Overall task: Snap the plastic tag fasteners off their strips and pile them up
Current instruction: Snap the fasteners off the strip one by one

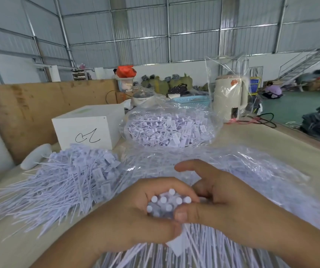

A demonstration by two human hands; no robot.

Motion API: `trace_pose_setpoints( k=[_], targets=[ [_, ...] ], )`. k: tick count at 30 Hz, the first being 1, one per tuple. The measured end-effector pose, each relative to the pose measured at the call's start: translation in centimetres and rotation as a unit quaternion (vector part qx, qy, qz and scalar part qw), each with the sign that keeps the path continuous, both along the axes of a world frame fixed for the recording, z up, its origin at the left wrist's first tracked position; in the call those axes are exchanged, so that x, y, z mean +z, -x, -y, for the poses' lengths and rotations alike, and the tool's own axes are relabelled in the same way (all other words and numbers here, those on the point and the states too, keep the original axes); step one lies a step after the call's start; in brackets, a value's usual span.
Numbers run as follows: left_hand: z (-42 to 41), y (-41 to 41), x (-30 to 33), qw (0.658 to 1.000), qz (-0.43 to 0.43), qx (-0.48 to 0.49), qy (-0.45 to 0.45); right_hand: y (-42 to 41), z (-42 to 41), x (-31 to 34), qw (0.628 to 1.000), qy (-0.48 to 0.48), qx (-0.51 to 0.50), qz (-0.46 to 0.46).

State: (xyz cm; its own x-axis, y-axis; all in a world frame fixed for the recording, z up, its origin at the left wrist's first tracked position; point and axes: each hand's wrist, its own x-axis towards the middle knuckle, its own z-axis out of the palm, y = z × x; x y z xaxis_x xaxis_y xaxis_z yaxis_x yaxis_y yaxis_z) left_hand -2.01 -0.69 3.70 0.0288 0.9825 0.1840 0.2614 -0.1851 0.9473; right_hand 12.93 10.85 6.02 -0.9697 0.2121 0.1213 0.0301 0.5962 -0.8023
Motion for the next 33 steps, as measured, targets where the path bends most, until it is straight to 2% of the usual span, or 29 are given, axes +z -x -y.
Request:
trace_pose_setpoints(
  k=[1,4,9,12,15,17,21,23,29,33],
  targets=[
    [-0.1,0.2,-0.2,1.0,-0.005,0.009,-0.024,0.0,-0.7,-0.9,0.997,0.074,-0.003,-0.035],
    [-0.2,0.6,-0.3,0.994,-0.025,0.071,-0.078,-0.8,-2.4,-1.5,0.999,0.026,-0.018,-0.004],
    [-0.9,-0.7,-0.9,0.975,0.043,0.176,-0.126,0.1,-2.4,-2.0,0.987,0.024,-0.095,-0.13],
    [-1.6,-2.0,-1.0,0.954,0.096,0.238,-0.153,0.6,-1.3,-2.2,0.96,0.01,-0.178,-0.214],
    [-1.4,-2.3,-0.7,0.942,0.125,0.278,-0.14,0.5,-2.0,-1.6,0.924,-0.015,-0.252,-0.289],
    [-1.1,-2.1,-0.6,0.95,0.114,0.261,-0.127,-0.1,-2.7,-1.3,0.927,0.013,-0.229,-0.296],
    [-1.1,-2.3,-0.9,0.976,0.061,0.181,-0.105,0.0,-2.0,-2.2,0.97,0.056,-0.101,-0.215],
    [-1.3,-2.3,-1.2,0.977,0.06,0.177,-0.107,0.5,-2.0,-2.9,0.972,0.046,-0.105,-0.203],
    [-2.0,-2.9,-1.8,0.968,0.019,0.222,-0.112,1.6,-0.9,-4.1,0.957,0.043,-0.15,-0.244],
    [-2.2,-2.6,-1.6,0.938,0.012,0.293,-0.184,1.8,-0.4,-4.4,0.948,0.102,-0.138,-0.268]
  ],
)
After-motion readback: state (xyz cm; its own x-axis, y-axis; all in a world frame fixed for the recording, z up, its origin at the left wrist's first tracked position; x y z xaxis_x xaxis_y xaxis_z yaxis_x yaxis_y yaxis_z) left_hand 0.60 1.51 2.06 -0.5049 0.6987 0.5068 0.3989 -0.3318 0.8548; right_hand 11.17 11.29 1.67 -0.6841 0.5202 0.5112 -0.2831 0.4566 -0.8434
